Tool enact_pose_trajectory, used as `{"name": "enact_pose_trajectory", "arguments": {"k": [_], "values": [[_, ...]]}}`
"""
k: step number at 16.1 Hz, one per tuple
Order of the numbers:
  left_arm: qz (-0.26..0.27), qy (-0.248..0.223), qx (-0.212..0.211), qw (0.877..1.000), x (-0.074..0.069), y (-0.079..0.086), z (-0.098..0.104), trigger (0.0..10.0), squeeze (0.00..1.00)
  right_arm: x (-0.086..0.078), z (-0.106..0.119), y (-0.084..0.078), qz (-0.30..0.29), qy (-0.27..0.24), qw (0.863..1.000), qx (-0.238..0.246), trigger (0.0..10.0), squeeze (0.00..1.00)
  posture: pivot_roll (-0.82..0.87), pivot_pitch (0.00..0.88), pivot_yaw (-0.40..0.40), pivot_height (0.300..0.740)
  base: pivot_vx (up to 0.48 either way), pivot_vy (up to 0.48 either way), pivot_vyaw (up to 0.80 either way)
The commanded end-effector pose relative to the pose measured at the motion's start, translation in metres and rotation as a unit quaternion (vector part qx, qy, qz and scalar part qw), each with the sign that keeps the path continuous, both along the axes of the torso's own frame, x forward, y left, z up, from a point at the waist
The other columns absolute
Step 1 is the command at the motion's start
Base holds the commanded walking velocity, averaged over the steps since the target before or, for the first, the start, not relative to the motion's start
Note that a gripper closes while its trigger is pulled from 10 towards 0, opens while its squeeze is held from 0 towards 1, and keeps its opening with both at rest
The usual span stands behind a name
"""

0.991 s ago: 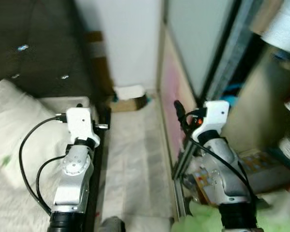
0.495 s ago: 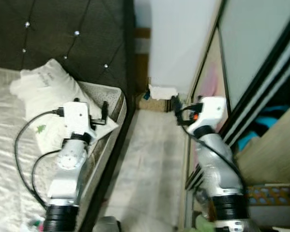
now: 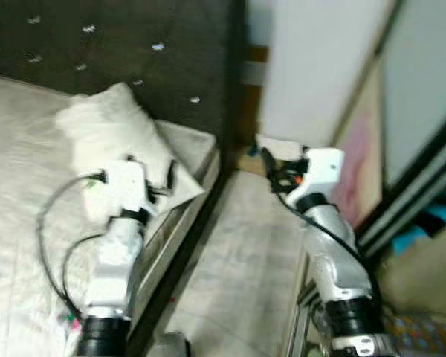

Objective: Clean up the room

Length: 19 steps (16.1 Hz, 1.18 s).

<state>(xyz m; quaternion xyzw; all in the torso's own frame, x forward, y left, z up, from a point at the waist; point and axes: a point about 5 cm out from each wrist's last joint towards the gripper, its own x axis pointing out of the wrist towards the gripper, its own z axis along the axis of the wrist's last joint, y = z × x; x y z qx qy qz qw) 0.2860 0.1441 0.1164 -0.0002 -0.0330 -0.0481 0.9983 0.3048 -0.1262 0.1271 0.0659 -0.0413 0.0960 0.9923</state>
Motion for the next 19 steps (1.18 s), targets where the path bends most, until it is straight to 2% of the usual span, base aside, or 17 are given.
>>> {"name": "enact_pose_trajectory", "arguments": {"k": [1, 4, 6, 7, 9, 11, 13, 15, 19], "values": [[0.011, 0.009, 0.007, 1.000, -0.001, 0.007, -0.006, 10.0, 0.00, 0.000, 0.000, 0.007, 0.010, -0.002, 1.000, 0.005, 10.0, 0.00, 0.02, 0.000, -0.056, 0.740, 0.000, 0.000, 0.80], [0.024, -0.015, 0.003, 1.000, 0.003, 0.003, 0.007, 10.0, 0.00, 0.003, 0.002, 0.008, 0.018, -0.005, 1.000, 0.003, 10.0, 0.00, 0.04, 0.000, -0.062, 0.740, 0.000, 0.000, 0.80], [0.008, -0.022, 0.004, 1.000, 0.003, -0.001, 0.010, 10.0, 0.00, 0.009, 0.007, 0.007, 0.014, -0.011, 1.000, 0.003, 10.0, 0.00, 0.05, 0.000, -0.084, 0.740, 0.000, 0.000, 0.80], [0.007, -0.022, 0.005, 1.000, 0.003, 0.001, 0.008, 10.0, 0.00, 0.010, 0.008, 0.011, 0.027, -0.012, 1.000, 0.001, 10.0, 0.00, 0.05, 0.000, -0.100, 0.740, 0.000, 0.000, 0.80], [0.016, -0.020, 0.003, 1.000, 0.002, 0.005, 0.007, 10.0, 0.00, 0.007, 0.008, 0.014, 0.042, -0.011, 0.999, -0.002, 10.0, 0.00, 0.05, 0.000, -0.111, 0.740, 0.000, 0.000, 0.80], [0.026, -0.018, 0.001, 0.999, -0.003, 0.008, 0.006, 10.0, 0.00, 0.001, 0.006, 0.011, 0.046, -0.007, 0.999, 0.001, 10.0, 0.00, 0.04, 0.000, -0.112, 0.740, 0.000, 0.000, 0.00], [0.020, -0.016, -0.006, 1.000, -0.005, 0.005, 0.005, 10.0, 0.00, -0.001, 0.004, 0.010, 0.044, -0.004, 0.999, 0.000, 10.0, 0.00, 0.04, 0.000, -0.108, 0.740, 0.000, 0.000, 0.00], [0.005, -0.020, -0.009, 1.000, -0.001, -0.004, 0.008, 10.0, 0.00, -0.001, 0.006, 0.013, 0.051, -0.011, 0.998, -0.018, 10.0, 0.00, 0.04, 0.000, -0.107, 0.740, 0.000, 0.000, 0.80], [0.002, -0.022, -0.011, 1.000, -0.001, -0.005, 0.010, 10.0, 0.00, -0.002, 0.005, 0.010, 0.047, -0.006, 0.999, -0.009, 10.0, 0.00, 0.04, 0.000, -0.102, 0.740, 0.000, 0.000, 0.80]]}}
